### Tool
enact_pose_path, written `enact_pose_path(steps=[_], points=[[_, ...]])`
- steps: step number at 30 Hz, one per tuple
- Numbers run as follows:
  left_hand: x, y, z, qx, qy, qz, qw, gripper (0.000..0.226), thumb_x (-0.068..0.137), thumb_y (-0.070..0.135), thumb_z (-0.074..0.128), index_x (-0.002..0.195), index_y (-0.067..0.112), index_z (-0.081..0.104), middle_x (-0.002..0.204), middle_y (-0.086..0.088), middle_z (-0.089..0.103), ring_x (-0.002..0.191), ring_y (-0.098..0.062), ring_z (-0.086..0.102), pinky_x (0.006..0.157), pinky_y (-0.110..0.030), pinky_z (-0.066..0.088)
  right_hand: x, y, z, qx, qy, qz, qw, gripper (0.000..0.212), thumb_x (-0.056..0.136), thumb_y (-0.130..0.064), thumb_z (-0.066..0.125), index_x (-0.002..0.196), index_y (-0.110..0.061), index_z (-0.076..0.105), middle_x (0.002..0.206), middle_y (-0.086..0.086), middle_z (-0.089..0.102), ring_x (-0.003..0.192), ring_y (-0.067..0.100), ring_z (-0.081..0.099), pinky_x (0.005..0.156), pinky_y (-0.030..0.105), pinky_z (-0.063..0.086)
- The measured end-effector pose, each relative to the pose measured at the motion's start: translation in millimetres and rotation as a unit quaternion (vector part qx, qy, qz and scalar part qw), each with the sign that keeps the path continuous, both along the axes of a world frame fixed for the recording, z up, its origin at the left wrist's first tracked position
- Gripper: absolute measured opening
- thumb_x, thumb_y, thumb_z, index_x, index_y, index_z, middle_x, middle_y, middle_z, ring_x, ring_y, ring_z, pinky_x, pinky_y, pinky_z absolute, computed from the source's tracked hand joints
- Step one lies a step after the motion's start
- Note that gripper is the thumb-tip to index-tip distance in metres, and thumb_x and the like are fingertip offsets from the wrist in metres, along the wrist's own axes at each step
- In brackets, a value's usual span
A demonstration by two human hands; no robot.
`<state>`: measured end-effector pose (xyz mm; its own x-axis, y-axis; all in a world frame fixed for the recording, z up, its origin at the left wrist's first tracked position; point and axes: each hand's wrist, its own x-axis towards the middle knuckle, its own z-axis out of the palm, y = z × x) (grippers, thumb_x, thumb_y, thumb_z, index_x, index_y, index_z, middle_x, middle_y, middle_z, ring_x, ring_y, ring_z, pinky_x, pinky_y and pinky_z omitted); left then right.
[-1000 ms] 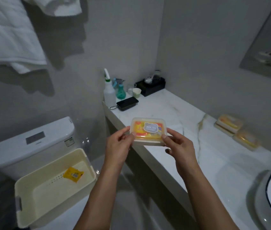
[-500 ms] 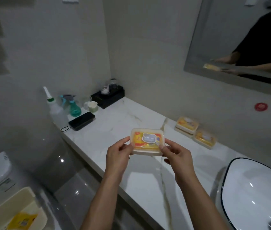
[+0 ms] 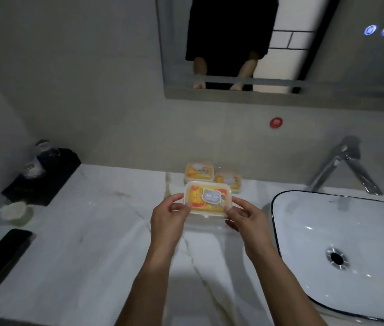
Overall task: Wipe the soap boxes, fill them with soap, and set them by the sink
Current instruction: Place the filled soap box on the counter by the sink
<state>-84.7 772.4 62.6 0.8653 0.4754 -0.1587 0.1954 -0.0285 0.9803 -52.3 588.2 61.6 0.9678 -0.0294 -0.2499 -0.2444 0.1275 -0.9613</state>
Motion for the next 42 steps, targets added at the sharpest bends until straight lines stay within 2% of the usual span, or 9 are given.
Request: enact_pose_path(steps=[5, 9, 17, 21, 26, 30, 35, 39, 42], points=[[44.3, -13.1, -9.8, 0.024, 0.009, -0.055, 0.998, 0.017, 0.084, 0.027, 0.075, 0.098, 0.035, 0.069, 0.09, 0.004, 0.073, 0.087, -0.018, 0.071, 0.086, -0.039, 0.058, 18.0, -8.7, -8.4, -0.02, 0.012, -0.103, 0.994, 0.033, 0.088, -0.003, 0.073, 0.12, -0.002, 0.067, 0.1, 0.017, 0.075, 0.082, 0.02, 0.072, 0.074, 0.028, 0.062], [71.0, -34.7, -21.9, 0.055, 0.027, -0.043, 0.997, 0.023, 0.086, 0.029, 0.074, 0.108, 0.022, 0.072, 0.096, 0.004, 0.073, 0.09, -0.018, 0.069, 0.085, -0.035, 0.056, 39.2, -18.5, -25.0, -0.056, 0.038, -0.156, 0.985, 0.033, 0.086, -0.006, 0.075, 0.119, -0.003, 0.069, 0.099, 0.013, 0.075, 0.082, 0.02, 0.073, 0.074, 0.032, 0.06], [129.6, -61.3, -49.3, 0.084, 0.074, -0.004, 0.994, 0.023, 0.086, 0.024, 0.073, 0.107, 0.017, 0.074, 0.096, 0.001, 0.074, 0.086, -0.012, 0.064, 0.077, -0.02, 0.044, 114.9, -31.4, -65.3, -0.07, 0.096, -0.151, 0.981, 0.032, 0.087, -0.012, 0.075, 0.118, -0.008, 0.069, 0.101, 0.006, 0.073, 0.085, 0.021, 0.071, 0.087, 0.044, 0.06], [160.1, -72.8, -65.4, 0.121, 0.094, 0.004, 0.988, 0.015, 0.086, 0.023, 0.072, 0.099, 0.015, 0.073, 0.098, 0.0, 0.074, 0.093, -0.017, 0.067, 0.082, -0.025, 0.048, 154.9, -34.7, -81.0, -0.058, 0.12, -0.145, 0.98, 0.032, 0.09, -0.008, 0.07, 0.121, -0.007, 0.067, 0.103, 0.01, 0.07, 0.083, 0.022, 0.068, 0.085, 0.042, 0.061], [189.0, -84.6, -87.5, 0.107, 0.128, 0.002, 0.986, 0.018, 0.089, 0.022, 0.068, 0.104, 0.013, 0.072, 0.102, -0.006, 0.074, 0.097, -0.023, 0.068, 0.089, -0.035, 0.053, 189.1, -36.6, -100.8, -0.049, 0.151, -0.152, 0.975, 0.024, 0.09, -0.002, 0.066, 0.114, -0.004, 0.069, 0.082, 0.003, 0.068, 0.077, 0.021, 0.065, 0.076, 0.035, 0.059], [200.2, -87.8, -101.5, 0.127, 0.13, -0.012, 0.983, 0.018, 0.086, 0.013, 0.066, 0.103, 0.013, 0.072, 0.104, -0.007, 0.072, 0.098, -0.026, 0.066, 0.086, -0.031, 0.051, 204.9, -37.8, -123.8, -0.051, 0.171, -0.152, 0.972, 0.026, 0.09, 0.001, 0.067, 0.116, -0.001, 0.067, 0.079, 0.001, 0.066, 0.07, 0.018, 0.063, 0.075, 0.038, 0.058], [205.0, -86.9, -112.2, 0.153, 0.14, -0.038, 0.978, 0.032, 0.088, 0.012, 0.063, 0.119, 0.014, 0.069, 0.117, -0.006, 0.07, 0.109, -0.022, 0.063, 0.097, -0.034, 0.049, 219.1, -35.9, -142.3, -0.116, 0.181, -0.14, 0.967, 0.029, 0.087, -0.012, 0.073, 0.116, -0.013, 0.07, 0.109, 0.009, 0.072, 0.094, 0.028, 0.068, 0.094, 0.047, 0.056], [206.0, -85.8, -115.0, 0.167, 0.139, -0.051, 0.975, 0.033, 0.089, 0.013, 0.057, 0.119, 0.017, 0.068, 0.114, -0.005, 0.07, 0.107, -0.023, 0.063, 0.094, -0.034, 0.05, 225.3, -35.6, -143.4, -0.097, 0.19, -0.127, 0.969, 0.022, 0.088, -0.009, 0.071, 0.105, -0.022, 0.069, 0.093, 0.003, 0.072, 0.067, 0.021, 0.067, 0.068, 0.037, 0.061], [202.2, -86.2, -113.9, 0.182, 0.11, -0.062, 0.975, 0.034, 0.085, 0.006, 0.058, 0.117, 0.013, 0.065, 0.11, -0.004, 0.068, 0.1, -0.022, 0.064, 0.079, -0.012, 0.047, 229.5, -34.1, -143.8, -0.11, 0.187, -0.124, 0.968, 0.021, 0.088, -0.007, 0.07, 0.107, -0.018, 0.072, 0.088, 0.002, 0.072, 0.055, 0.019, 0.064, 0.071, 0.036, 0.063]])
